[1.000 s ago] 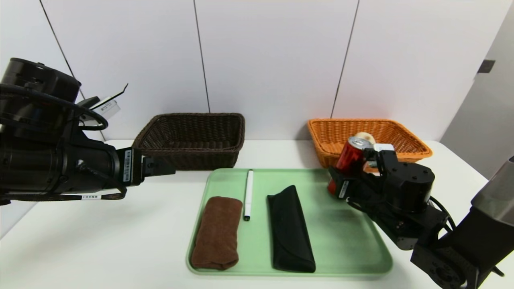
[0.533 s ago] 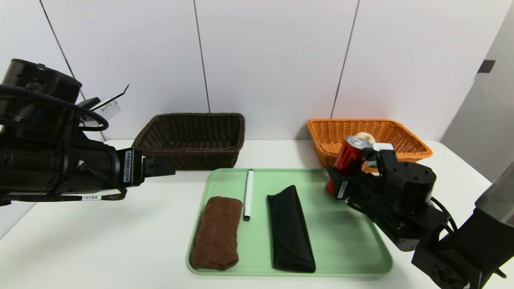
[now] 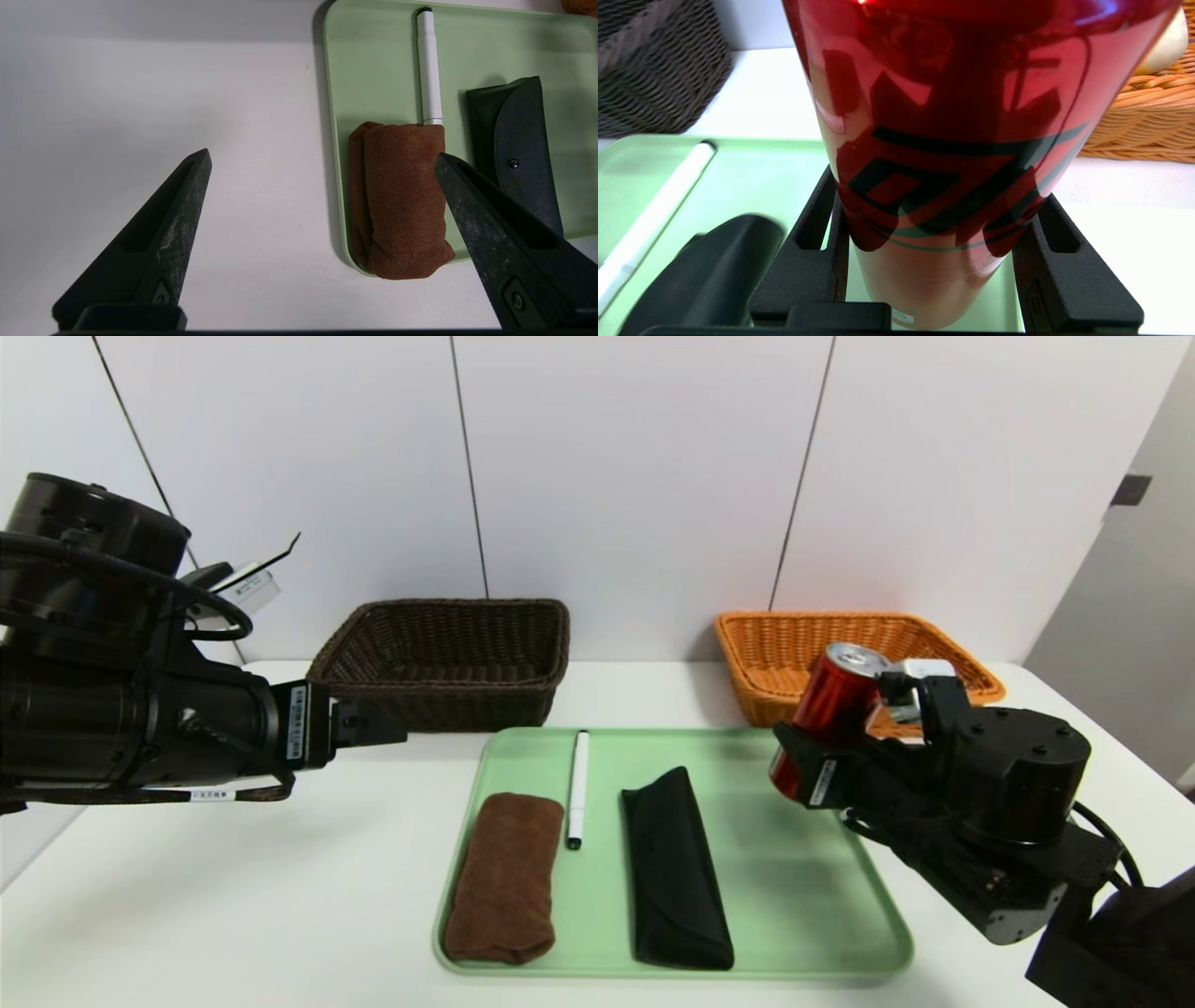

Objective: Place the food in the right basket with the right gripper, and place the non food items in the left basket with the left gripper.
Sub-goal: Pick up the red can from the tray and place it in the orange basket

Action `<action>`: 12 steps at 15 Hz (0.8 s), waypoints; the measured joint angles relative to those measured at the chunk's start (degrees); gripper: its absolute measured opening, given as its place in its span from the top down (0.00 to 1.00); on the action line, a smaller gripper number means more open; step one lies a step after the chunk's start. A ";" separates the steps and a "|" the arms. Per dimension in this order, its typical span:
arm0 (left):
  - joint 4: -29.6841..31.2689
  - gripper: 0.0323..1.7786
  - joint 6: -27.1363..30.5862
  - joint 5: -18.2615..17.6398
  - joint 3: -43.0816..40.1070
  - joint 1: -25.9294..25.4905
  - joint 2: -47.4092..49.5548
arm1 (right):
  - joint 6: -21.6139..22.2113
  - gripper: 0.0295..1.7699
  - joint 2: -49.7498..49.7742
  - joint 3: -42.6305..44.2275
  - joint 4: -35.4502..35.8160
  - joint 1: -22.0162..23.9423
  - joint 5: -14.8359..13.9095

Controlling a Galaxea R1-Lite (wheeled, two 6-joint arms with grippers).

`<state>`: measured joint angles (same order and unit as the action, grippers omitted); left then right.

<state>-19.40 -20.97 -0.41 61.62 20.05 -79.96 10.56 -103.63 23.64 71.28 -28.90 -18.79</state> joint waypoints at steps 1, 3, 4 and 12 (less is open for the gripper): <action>-0.02 0.05 0.00 -0.02 0.00 -0.02 -0.02 | 0.11 0.48 2.01 -0.02 -2.27 -0.48 0.00; 0.05 0.05 0.02 0.01 0.00 0.00 -0.22 | 0.18 0.48 6.80 0.91 -8.85 -1.61 0.16; 0.07 0.05 0.02 0.04 0.04 0.00 -0.37 | 0.21 0.48 9.31 2.66 -13.35 -1.99 0.46; 0.07 0.05 -0.04 0.09 0.56 0.09 -0.68 | 0.40 0.48 14.77 33.39 -43.17 3.11 7.49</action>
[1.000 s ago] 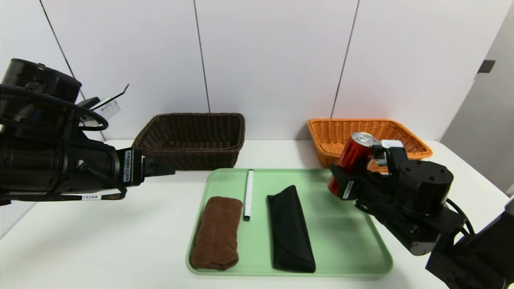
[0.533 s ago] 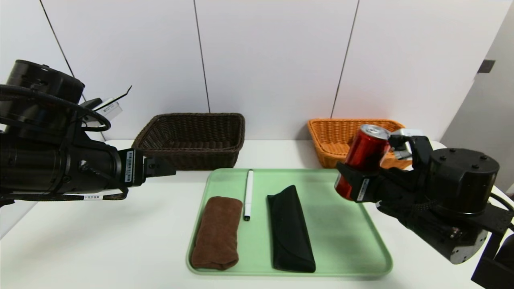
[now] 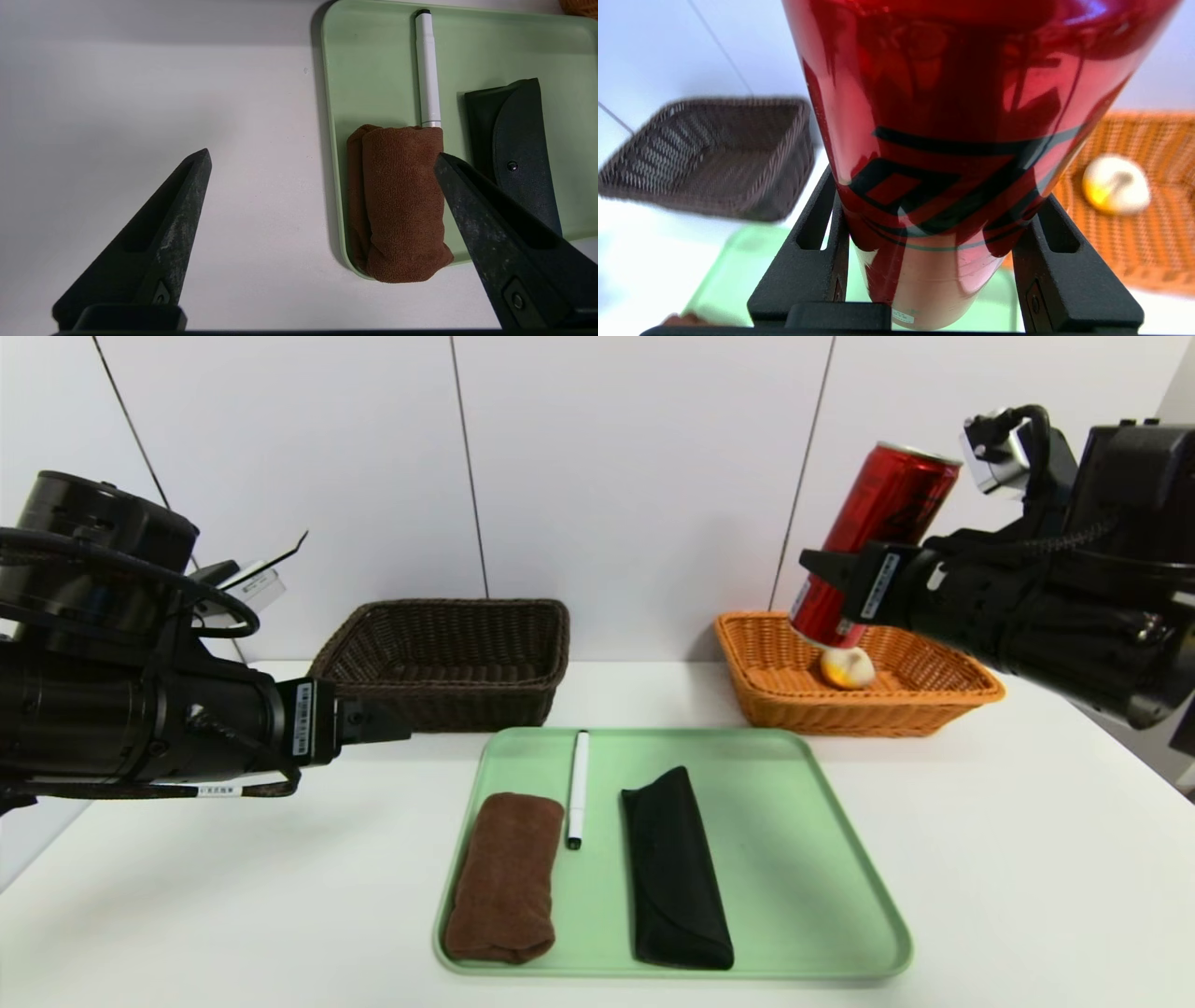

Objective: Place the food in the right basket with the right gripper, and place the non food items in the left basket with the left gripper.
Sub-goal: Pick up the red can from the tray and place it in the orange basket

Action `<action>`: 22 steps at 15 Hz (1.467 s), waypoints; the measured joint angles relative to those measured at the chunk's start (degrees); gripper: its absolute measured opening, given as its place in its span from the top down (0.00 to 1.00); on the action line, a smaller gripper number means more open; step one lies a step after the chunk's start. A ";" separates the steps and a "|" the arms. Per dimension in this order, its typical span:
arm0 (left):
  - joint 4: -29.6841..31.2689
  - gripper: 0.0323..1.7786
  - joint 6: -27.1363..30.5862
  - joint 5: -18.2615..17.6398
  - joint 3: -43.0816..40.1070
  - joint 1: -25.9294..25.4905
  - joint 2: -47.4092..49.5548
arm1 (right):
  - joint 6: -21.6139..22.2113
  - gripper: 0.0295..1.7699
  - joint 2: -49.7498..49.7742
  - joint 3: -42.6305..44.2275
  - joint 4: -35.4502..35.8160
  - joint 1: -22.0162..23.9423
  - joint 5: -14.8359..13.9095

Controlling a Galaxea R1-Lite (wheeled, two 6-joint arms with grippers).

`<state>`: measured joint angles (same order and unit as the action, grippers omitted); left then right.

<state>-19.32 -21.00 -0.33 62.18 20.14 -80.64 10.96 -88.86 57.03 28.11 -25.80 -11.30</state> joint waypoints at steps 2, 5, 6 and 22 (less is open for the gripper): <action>0.00 0.05 0.01 -0.02 0.00 0.00 0.00 | -0.13 0.48 -3.07 6.23 -4.13 2.58 1.88; 0.01 0.05 0.04 0.00 0.00 -0.02 -0.01 | -0.35 0.48 -9.16 10.95 -4.61 6.07 3.36; 0.01 0.05 0.04 0.00 0.00 -0.05 -0.06 | -0.35 0.48 -11.12 11.68 -4.41 6.86 3.73; 1.41 0.05 0.43 0.00 0.13 -0.11 -2.71 | -2.97 0.48 -34.51 20.92 4.18 12.35 3.54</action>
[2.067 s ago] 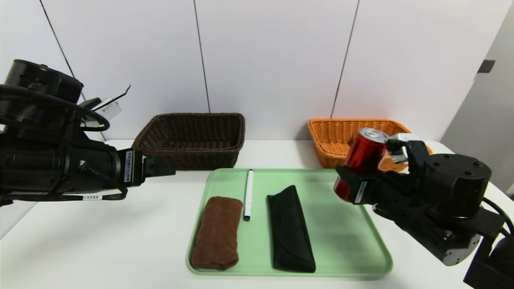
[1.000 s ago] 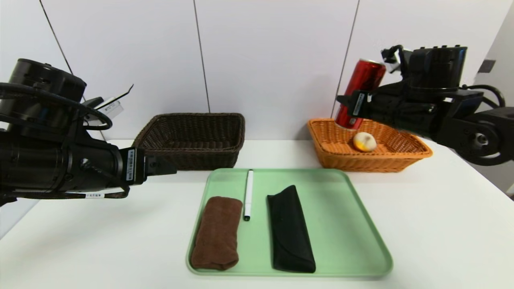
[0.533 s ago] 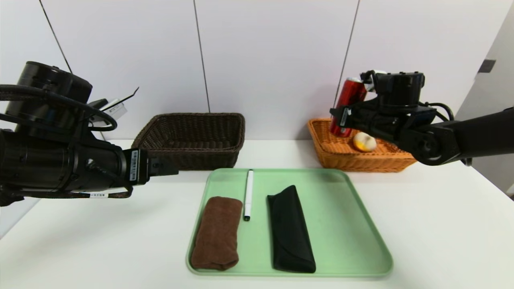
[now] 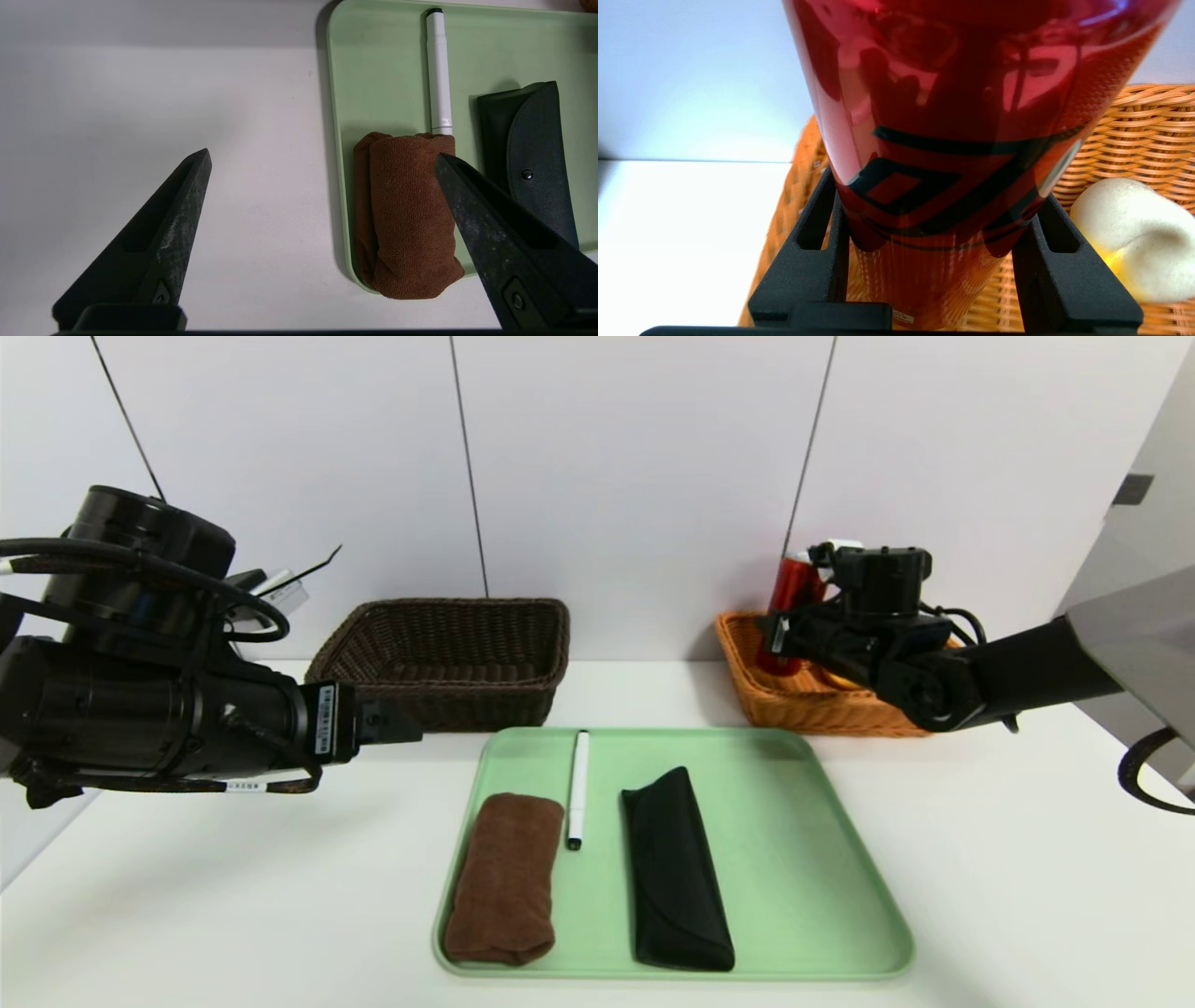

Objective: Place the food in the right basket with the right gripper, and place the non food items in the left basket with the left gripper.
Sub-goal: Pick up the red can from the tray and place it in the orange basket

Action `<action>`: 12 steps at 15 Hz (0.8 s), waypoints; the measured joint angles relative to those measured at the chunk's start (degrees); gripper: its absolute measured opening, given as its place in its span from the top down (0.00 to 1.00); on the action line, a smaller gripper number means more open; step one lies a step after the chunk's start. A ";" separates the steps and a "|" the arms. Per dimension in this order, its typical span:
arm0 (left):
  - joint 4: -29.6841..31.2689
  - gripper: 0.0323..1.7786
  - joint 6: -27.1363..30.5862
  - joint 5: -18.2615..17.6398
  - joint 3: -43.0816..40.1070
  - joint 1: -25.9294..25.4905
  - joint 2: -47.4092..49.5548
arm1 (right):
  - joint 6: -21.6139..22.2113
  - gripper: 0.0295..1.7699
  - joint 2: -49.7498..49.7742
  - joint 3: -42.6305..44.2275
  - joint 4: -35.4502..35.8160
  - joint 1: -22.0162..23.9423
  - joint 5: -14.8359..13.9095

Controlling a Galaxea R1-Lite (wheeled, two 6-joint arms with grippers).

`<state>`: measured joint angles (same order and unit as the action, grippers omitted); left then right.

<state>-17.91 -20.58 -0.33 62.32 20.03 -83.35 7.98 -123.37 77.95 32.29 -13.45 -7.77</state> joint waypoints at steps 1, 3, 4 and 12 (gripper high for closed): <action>0.02 0.05 -0.01 0.00 0.11 0.00 -0.22 | -0.02 0.48 -0.66 0.16 0.04 0.24 -0.02; 0.11 0.05 0.32 0.02 0.20 0.02 -0.61 | -0.05 0.48 -1.83 0.52 0.54 0.69 -0.04; 0.77 0.05 0.44 0.00 0.27 0.02 -0.85 | -0.16 0.48 -2.24 0.77 0.89 0.88 -0.02; 1.65 0.05 0.51 0.06 0.41 0.00 -1.93 | -1.68 0.24 -4.08 1.74 3.07 1.79 -0.02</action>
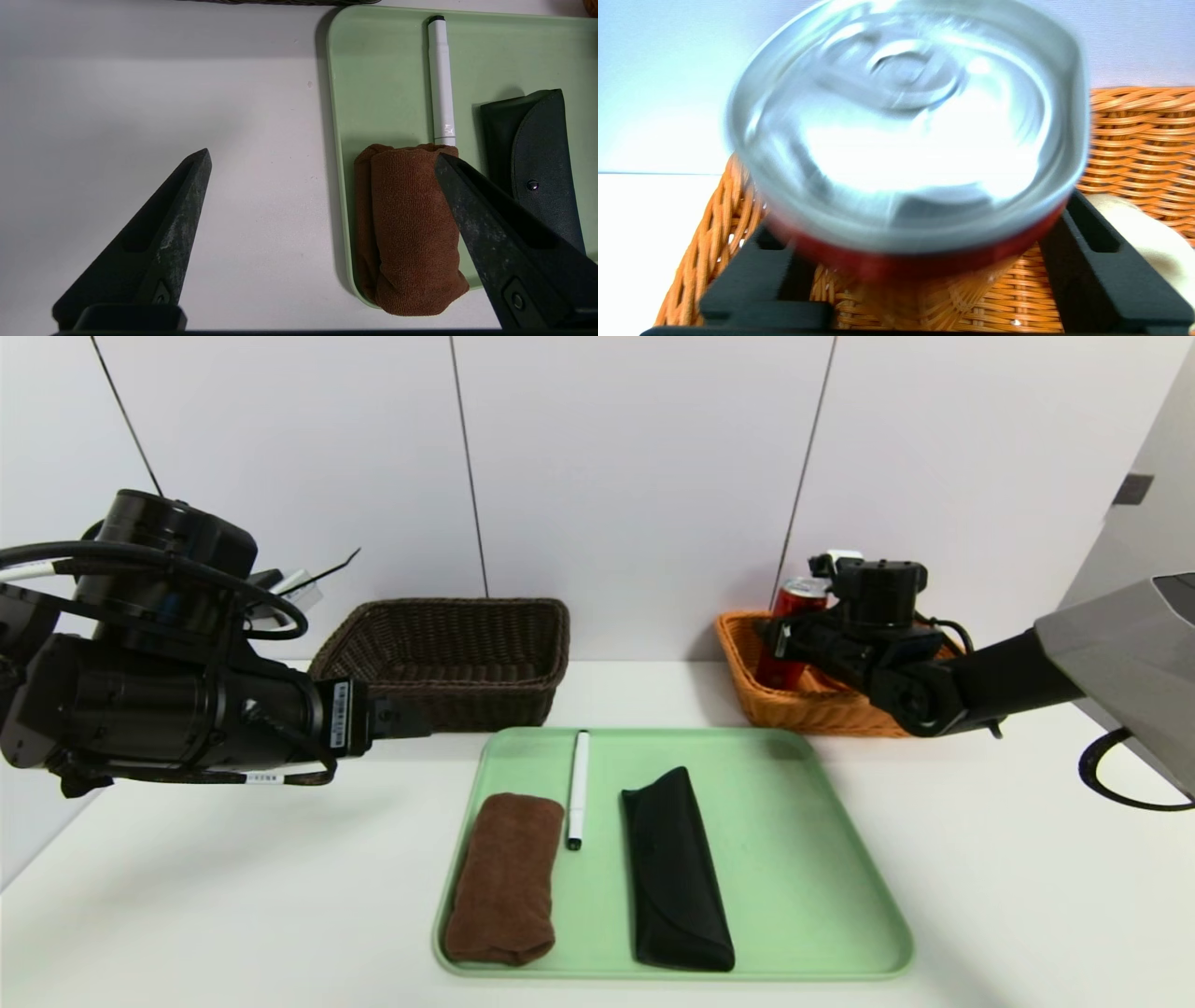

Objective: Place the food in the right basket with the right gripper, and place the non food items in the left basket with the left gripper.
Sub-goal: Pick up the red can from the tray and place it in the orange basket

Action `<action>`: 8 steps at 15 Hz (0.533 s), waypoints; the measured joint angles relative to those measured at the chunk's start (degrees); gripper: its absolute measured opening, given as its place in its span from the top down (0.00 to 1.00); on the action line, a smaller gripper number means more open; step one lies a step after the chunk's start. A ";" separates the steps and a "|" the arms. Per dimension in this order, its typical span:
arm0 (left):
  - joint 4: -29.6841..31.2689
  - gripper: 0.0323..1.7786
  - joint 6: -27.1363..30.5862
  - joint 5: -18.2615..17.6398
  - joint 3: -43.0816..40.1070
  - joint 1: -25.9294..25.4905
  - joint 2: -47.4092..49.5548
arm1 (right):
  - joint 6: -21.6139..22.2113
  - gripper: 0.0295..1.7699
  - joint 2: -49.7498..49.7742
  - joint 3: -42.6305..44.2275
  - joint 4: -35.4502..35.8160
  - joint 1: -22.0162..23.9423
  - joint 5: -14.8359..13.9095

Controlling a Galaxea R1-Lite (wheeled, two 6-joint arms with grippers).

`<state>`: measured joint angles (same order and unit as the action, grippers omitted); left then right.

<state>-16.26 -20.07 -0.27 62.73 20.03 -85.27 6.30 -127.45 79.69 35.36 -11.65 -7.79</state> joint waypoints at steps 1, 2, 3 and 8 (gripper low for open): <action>0.00 0.05 -0.02 0.00 0.07 0.00 0.00 | -0.02 0.21 0.11 0.10 -0.01 0.00 -0.04; 0.00 0.05 0.00 0.00 0.30 0.02 -0.01 | -0.07 0.19 0.41 0.22 -0.20 -0.05 -0.06; -0.05 0.05 -0.02 0.00 0.55 0.00 0.00 | -0.16 0.17 0.99 0.33 -0.54 -0.11 -0.04; -0.74 0.05 -0.30 -0.04 2.95 -0.09 0.02 | -0.85 0.11 9.37 0.93 -8.22 -0.48 0.02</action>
<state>-17.01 -20.37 -0.30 65.68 19.94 -85.25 5.45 -118.08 80.62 27.15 -12.13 -7.77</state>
